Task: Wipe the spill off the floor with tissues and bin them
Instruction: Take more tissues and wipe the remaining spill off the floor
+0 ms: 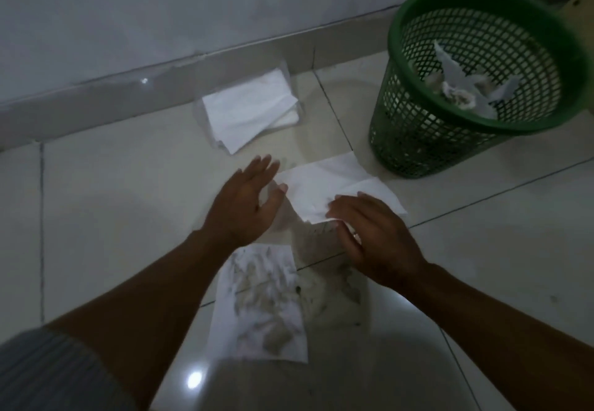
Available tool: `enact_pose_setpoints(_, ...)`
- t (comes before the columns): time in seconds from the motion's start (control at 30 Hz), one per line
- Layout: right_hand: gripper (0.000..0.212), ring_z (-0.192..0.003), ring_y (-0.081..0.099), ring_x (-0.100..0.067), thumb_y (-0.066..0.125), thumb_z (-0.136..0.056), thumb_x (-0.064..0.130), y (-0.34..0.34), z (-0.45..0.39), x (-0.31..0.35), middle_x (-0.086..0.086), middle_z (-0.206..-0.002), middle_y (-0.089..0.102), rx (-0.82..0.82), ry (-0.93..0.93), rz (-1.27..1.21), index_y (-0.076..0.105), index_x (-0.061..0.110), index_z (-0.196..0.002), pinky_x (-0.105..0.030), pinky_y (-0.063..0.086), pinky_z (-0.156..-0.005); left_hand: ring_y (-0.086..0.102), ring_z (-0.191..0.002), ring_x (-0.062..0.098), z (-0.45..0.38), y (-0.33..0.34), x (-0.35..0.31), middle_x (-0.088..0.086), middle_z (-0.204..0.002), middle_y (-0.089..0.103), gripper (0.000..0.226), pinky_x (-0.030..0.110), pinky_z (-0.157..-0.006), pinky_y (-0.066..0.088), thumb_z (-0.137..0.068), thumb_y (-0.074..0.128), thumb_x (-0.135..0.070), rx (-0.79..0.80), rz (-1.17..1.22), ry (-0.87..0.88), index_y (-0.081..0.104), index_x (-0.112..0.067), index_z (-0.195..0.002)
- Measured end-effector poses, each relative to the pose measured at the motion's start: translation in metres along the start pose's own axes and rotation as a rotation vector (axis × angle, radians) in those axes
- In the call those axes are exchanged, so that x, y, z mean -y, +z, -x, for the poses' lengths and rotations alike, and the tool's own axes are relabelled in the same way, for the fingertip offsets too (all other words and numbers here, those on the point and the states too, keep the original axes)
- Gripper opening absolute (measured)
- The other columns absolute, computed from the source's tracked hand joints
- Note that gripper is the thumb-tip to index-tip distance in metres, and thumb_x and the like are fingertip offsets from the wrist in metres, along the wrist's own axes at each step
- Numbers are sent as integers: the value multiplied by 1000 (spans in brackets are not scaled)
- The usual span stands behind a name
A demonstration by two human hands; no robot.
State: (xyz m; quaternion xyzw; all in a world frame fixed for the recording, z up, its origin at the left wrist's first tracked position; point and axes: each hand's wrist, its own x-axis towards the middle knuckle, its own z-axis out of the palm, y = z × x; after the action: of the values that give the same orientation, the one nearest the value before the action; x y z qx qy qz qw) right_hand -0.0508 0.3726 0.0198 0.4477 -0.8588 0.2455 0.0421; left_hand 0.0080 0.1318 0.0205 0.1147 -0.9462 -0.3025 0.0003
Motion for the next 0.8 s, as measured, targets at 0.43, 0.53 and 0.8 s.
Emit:
enact_pose_setpoints(0.43,29,-93,69,-18,58,-91,41,3,88,39,-1,-95,76,341,-195,52,75,19,-93,-44,47,-102,19,-151,20,90,58,-20,4,-160,29,58,41,-123,15,-99,29,-47,152,-164,65,37,-18,-149)
enact_pose_setpoints(0.53,41,-94,68,-16,55,-88,55,4,99,42,2,-88,76,288,-143,59,76,20,-85,-47,40,-107,18,-151,21,104,71,-19,5,-160,28,54,46,-123,19,-102,31,-42,158,-211,102,37,-17,-149)
enact_pose_setpoints(0.8,46,-132,51,-29,36,-101,37,32,71,41,-15,-136,60,285,123,119,61,10,-128,-50,36,-113,15,-151,28,115,89,-22,13,-161,21,57,52,-121,20,-102,20,-35,135,-333,82,28,-8,-152)
